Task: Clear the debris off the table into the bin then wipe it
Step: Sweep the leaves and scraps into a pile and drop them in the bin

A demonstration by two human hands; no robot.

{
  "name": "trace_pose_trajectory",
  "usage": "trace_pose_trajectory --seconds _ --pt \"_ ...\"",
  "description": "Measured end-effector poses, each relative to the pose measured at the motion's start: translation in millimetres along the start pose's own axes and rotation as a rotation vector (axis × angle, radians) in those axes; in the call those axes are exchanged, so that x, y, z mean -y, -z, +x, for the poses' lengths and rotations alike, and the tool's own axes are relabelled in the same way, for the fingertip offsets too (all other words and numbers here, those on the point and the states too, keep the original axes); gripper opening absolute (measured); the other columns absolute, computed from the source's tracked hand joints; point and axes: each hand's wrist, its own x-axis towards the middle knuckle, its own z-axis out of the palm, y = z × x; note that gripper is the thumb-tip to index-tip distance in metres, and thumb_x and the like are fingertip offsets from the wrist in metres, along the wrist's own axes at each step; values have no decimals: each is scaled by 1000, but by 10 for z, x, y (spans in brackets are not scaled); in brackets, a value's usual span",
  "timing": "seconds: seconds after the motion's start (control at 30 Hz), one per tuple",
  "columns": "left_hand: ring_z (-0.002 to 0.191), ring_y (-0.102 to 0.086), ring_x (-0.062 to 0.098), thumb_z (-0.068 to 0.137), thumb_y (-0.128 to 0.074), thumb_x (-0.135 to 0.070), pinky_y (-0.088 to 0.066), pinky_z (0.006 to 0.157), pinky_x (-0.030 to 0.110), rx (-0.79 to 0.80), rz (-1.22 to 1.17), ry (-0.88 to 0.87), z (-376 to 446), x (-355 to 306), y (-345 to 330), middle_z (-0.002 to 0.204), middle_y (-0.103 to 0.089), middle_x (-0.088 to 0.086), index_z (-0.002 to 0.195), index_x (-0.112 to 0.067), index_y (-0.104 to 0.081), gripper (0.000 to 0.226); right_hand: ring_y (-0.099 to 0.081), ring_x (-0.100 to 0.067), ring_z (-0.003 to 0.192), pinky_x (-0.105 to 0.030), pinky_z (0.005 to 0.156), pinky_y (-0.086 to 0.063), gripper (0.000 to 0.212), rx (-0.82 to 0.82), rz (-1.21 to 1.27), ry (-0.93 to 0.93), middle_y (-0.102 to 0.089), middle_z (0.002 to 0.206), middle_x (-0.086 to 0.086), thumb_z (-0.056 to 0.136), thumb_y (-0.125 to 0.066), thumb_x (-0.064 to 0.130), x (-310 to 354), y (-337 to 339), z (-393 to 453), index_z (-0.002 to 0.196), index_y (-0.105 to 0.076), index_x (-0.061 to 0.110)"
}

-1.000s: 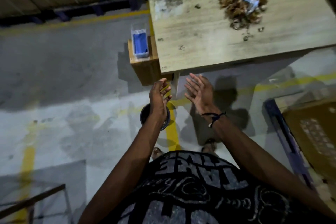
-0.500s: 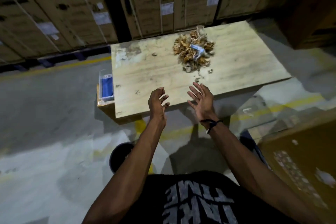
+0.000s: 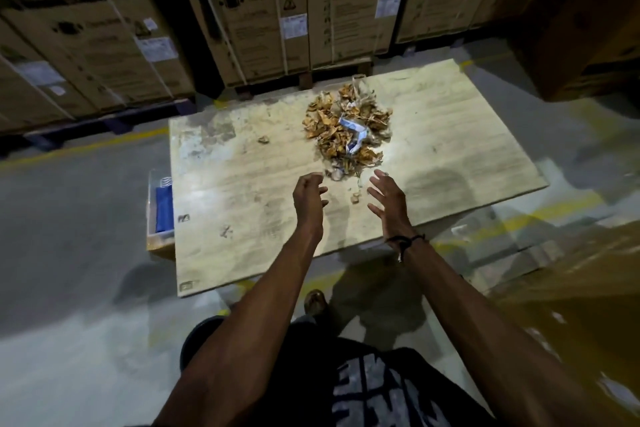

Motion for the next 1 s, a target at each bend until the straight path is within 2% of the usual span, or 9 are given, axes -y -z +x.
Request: trace_pose_trajectory --seconds 0.1,0.2,0.3,0.33,0.37,0.5,0.63,0.77,1.0 --pt "97 -63 22 104 -59 -25 -47 77 36 48 123 -31 326 112 -239 104 -68 0 102 -18 -67 12 -55 -25 135 -39 99 -41 49 -34 -93 32 -54 153 -4 104 -55 40 28 -31 372 149 -55 22" --pt "94 -62 22 102 -62 -27 -48 80 34 34 264 -70 603 174 -424 104 -69 0 100 -21 -68 9 -54 -22 135 -38 105 -44 58 -61 -211 86 -58 143 0 92 -58 47 44 -12 709 142 -61 20" --pt "91 -60 13 101 -64 -18 -46 71 16 -3 360 -131 801 160 -588 108 -68 3 107 -12 -68 10 -53 -20 136 -15 94 -42 37 -63 -333 128 -60 140 -2 105 -59 21 52 52 1050 141 -62 11" --pt "92 -61 13 100 -65 -16 -46 72 17 -8 403 -159 854 155 -612 111 -68 6 108 -10 -67 11 -55 -19 134 -9 90 -42 36 -58 -399 156 -60 143 -3 106 -59 17 72 64 1130 141 -62 11" --pt "94 -61 14 98 -67 -14 -48 77 22 -15 447 -186 946 175 -662 113 -67 9 109 -9 -67 12 -56 -19 134 -10 92 -43 36 -35 -467 183 -60 146 -4 106 -59 17 104 87 1251 142 -62 13" --pt "110 -58 26 89 -70 -20 -48 96 37 -16 687 -314 1182 250 -791 119 -58 11 114 -15 -66 25 -50 -30 141 -36 116 -36 42 90 -754 374 -56 151 -13 105 -58 19 133 161 1653 145 -58 8" --pt "131 -51 35 93 -62 -41 -46 102 45 -5 920 -451 1335 321 -872 142 -51 12 135 -17 -61 49 -39 -33 149 -39 117 -35 51 235 -1004 510 -45 160 -16 98 -54 28 243 222 2048 147 -56 15" --pt "148 -38 37 95 -63 -39 -45 110 53 93 1105 -445 1598 529 -904 162 -37 15 150 -22 -51 59 -37 -33 151 -43 115 -41 56 459 -1181 502 -38 164 -17 100 -46 37 202 229 2437 150 -52 11" --pt "153 -32 38 99 -52 -44 -40 119 51 262 1192 -424 1635 834 -872 168 -29 20 156 -15 -46 64 -38 -40 150 -44 117 -39 59 705 -1283 478 -34 164 -24 103 -43 27 -99 301 2512 155 -40 -1"
